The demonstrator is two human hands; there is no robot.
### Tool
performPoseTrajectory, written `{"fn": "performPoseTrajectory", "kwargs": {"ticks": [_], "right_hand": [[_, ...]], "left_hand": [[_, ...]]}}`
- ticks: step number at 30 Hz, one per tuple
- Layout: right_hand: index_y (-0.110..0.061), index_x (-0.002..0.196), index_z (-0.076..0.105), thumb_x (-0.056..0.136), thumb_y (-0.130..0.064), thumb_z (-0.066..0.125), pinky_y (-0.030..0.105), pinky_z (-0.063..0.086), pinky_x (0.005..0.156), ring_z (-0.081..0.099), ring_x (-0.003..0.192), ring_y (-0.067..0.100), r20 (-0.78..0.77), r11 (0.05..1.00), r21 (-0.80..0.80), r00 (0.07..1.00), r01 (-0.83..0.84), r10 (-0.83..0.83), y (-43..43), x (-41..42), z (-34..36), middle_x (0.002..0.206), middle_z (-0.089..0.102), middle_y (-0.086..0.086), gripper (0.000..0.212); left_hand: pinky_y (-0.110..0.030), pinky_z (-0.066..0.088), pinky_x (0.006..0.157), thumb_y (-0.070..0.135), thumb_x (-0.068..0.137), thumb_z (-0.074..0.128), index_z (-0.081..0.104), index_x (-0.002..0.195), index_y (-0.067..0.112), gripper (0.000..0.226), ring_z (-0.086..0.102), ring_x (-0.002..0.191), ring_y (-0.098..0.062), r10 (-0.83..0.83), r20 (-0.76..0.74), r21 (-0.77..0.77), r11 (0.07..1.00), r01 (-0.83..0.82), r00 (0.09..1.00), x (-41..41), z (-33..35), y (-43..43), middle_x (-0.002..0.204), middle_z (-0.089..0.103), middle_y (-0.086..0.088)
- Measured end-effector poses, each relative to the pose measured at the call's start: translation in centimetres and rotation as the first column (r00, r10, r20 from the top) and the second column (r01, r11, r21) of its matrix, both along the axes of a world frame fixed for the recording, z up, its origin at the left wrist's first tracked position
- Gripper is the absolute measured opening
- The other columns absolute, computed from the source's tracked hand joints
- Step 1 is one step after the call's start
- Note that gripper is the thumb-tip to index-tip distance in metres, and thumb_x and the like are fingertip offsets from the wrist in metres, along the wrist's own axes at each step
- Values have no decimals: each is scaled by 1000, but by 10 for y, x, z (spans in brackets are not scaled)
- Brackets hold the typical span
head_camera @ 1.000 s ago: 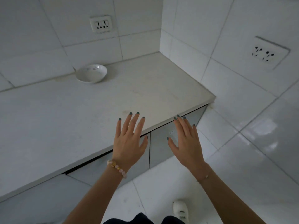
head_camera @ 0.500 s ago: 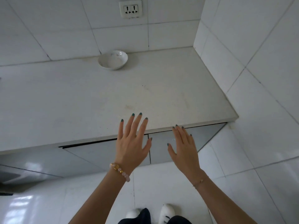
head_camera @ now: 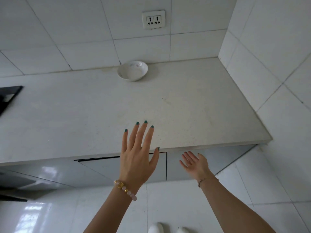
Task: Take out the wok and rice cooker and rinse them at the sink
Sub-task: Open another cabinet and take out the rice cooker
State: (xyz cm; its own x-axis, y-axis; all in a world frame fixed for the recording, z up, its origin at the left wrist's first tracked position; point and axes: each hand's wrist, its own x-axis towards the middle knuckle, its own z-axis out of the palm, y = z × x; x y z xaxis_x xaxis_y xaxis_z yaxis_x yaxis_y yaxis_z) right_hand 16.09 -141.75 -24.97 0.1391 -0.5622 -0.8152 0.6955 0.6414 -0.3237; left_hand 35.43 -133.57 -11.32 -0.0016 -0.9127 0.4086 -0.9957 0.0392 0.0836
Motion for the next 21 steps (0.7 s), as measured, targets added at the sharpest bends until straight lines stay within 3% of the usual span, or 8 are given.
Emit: {"fn": "performPoseTrajectory", "kwargs": {"ticks": [11,21], "right_hand": [[-4,143,33,100,-48,16,50,26,112,32,139,26,153,993,17,981,120,-121,2,51,12,150,34,13,64],[-7,143,34,99,-51,20,46,30,110,34,138,26,101,987,40,983,153,-156,36,43,9,151,32,13,64]], "left_hand": [[-49,21,113,40,88,41,38,137,15,55,31,137,-27,21,22,43,999,-21,1000,25,-8,25,144,43,-10],[-48,20,114,40,89,42,39,136,14,54,31,138,-27,-55,17,48,997,54,998,31,-14,48,145,42,-9]]}}
